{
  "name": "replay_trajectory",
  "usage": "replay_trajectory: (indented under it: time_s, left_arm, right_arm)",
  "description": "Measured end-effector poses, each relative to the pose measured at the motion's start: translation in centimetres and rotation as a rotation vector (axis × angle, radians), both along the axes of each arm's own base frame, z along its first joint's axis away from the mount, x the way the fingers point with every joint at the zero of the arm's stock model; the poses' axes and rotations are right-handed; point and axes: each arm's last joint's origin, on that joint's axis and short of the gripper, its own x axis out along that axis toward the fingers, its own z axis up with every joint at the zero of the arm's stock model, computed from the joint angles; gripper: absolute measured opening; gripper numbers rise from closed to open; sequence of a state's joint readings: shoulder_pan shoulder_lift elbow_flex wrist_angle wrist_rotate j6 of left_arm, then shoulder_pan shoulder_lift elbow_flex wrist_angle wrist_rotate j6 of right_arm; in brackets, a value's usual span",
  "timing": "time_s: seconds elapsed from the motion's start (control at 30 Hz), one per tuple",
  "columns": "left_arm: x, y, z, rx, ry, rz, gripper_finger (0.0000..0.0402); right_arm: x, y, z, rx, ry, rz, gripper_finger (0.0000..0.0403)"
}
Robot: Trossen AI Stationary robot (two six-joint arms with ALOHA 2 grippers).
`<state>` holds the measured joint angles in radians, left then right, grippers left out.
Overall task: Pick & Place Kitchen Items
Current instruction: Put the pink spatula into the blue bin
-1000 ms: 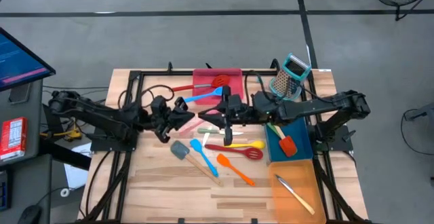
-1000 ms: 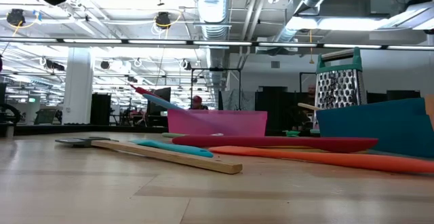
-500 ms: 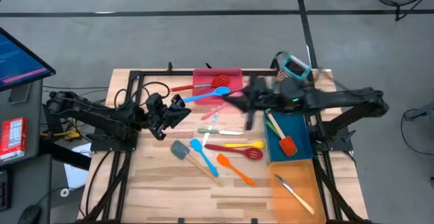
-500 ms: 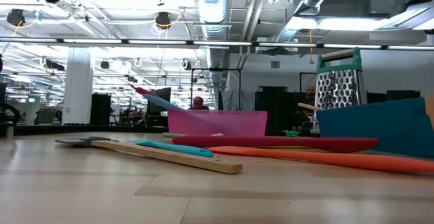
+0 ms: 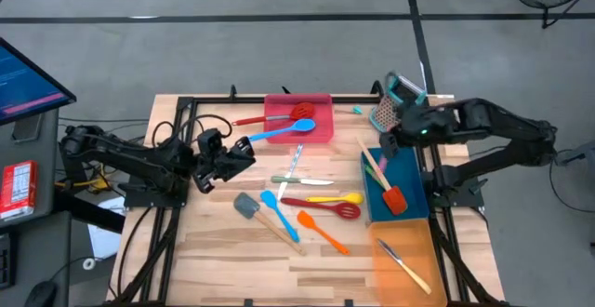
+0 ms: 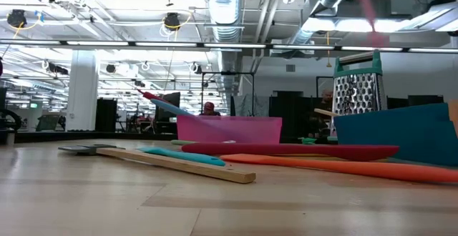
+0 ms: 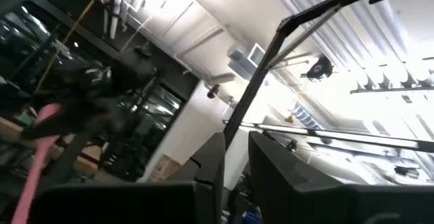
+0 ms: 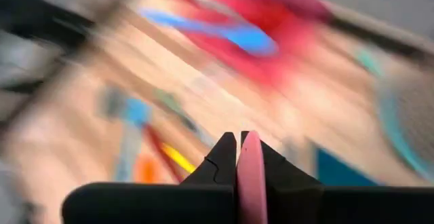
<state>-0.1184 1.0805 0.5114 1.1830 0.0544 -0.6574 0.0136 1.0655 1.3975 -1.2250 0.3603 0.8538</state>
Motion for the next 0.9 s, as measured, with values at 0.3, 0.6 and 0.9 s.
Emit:
replay_trajectory:
  time_s: [0.3, 0.6, 0.9]
  left_arm:
    - [0.0, 0.0, 0.0, 0.001, 0.002, -0.007, 0.0042]
    - [0.0, 0.0, -0.1, 0.002, 0.006, -0.007, 0.0040]
    - [0.1, 0.0, -0.2, 0.003, 0.017, -0.007, 0.0037]
  right_arm:
    - [0.6, -1.2, -4.1, 0.086, 0.469, -0.107, 0.0003]
    - [3.2, -3.3, -10.7, 0.130, 0.763, -0.076, 0.0003]
    - [3.0, -3.6, -15.7, 0.237, 0.717, -0.082, 0.0003]
